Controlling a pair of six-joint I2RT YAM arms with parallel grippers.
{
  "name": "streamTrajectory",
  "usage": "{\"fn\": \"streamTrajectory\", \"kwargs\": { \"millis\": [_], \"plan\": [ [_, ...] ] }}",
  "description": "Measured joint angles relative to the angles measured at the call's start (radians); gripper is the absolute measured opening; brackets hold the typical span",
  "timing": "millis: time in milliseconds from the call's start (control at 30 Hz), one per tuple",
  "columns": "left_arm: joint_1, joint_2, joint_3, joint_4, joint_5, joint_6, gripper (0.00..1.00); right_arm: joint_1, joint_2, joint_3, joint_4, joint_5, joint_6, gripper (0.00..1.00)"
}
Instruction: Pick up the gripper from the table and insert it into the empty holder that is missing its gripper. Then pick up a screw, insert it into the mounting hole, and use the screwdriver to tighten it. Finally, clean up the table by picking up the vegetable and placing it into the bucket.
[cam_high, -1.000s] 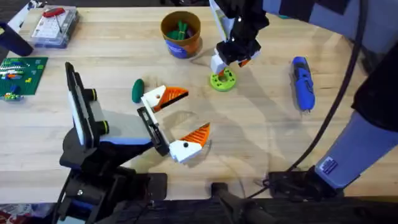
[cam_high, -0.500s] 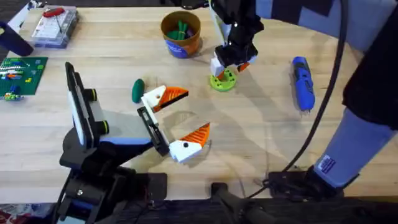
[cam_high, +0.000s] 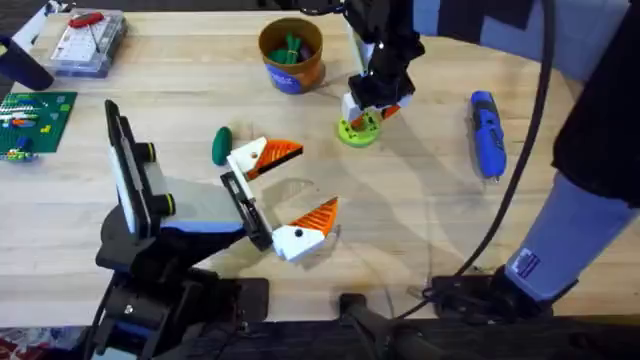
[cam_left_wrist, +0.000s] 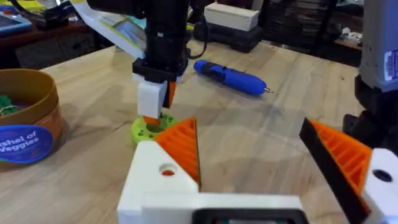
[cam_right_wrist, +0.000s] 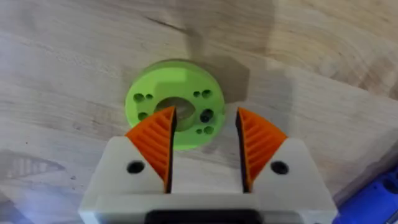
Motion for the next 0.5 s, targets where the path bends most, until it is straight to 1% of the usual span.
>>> {"fn": "streamTrajectory", "kwargs": {
  "millis": [200, 400, 500],
  "plan": [
    [0.000, 0.000, 0.000, 0.000, 0.000, 0.000, 0.986, 0.000, 0.000, -0.001, 0.007, 0.000, 0.002, 0.444],
    [0.000, 0.000, 0.000, 0.000, 0.000, 0.000, 0.986, 0.000, 0.000, -0.001, 0.008, 0.000, 0.005, 0.295],
    [0.000, 0.000, 0.000, 0.000, 0.000, 0.000, 0.986, 0.000, 0.000, -0.001, 0.005, 0.000, 0.005, 0.274]
  ]
}}
